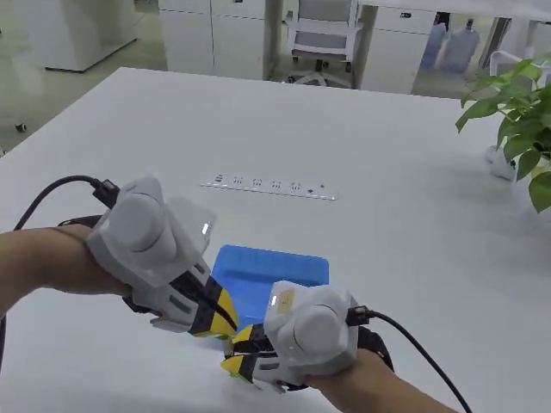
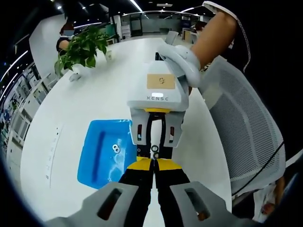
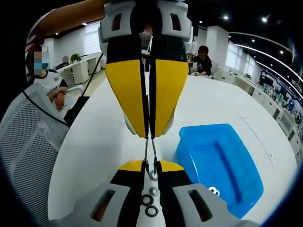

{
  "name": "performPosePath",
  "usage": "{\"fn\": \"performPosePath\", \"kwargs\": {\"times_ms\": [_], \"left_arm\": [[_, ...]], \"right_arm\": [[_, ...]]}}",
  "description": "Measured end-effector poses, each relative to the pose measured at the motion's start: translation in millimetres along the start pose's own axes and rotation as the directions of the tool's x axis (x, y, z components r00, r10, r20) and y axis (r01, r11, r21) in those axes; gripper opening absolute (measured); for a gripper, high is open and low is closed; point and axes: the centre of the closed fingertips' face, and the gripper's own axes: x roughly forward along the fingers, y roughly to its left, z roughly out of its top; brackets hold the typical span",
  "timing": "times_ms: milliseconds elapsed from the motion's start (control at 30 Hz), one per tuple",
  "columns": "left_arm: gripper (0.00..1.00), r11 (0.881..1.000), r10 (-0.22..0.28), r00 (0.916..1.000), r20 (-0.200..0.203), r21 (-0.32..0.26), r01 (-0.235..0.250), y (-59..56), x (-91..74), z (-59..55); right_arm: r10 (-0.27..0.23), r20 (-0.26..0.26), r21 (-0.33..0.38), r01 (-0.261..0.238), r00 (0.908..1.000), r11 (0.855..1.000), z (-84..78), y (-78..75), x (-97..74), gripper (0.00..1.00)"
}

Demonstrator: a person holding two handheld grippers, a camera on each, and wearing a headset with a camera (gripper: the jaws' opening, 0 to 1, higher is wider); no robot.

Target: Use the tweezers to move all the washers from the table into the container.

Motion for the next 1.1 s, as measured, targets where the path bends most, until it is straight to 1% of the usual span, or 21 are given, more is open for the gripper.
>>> {"fn": "performPosePath", "kwargs": {"times_ms": [233,567,667,733,800,967,1100], "left_arm": [[0.05,1.0,-0.007,1.0,-0.003,-0.005,0.007,-0.6,2.5,-4.0],[0.05,1.0,-0.004,1.0,0.007,-0.006,0.004,1.8,3.6,-2.5],[0.05,1.0,-0.014,0.9999,0.01,-0.005,0.014,0.8,4.0,-1.8],[0.05,1.0,-0.028,0.9995,0.011,-0.003,0.028,-0.8,4.6,-1.1],[0.05,1.0,-0.028,0.9996,0.008,0.003,0.028,0.1,4.6,-1.1],[0.05,0.999,-0.046,0.9989,0.001,0.018,0.046,-0.3,5.2,-0.3],[0.05,0.998,-0.053,0.9986,0.001,0.022,0.053,1.8,5.7,0.0]], "right_arm": [[0.008,-0.005,-0.003,-0.008,1.0,1.0,-2.6,1.7,3.4,0.12],[0.008,-0.006,-0.004,-0.008,1.0,1.0,-3.8,1.1,3.7,0.12],[0.007,-0.006,0.002,-0.007,1.0,1.0,-4.5,1.2,3.6,0.12],[0.01,-0.017,0.003,-0.01,0.9998,1.0,-6.2,2.5,3.1,0.13],[0.008,-0.023,-0.007,-0.008,0.9997,1.0,-7.9,3.2,3.2,0.14],[0.004,-0.021,-0.002,-0.004,0.9998,1.0,-8.0,2.6,3.0,0.14],[0.001,-0.022,0.001,-0.001,0.9998,1.0,-8.1,2.1,2.6,0.14]]}}
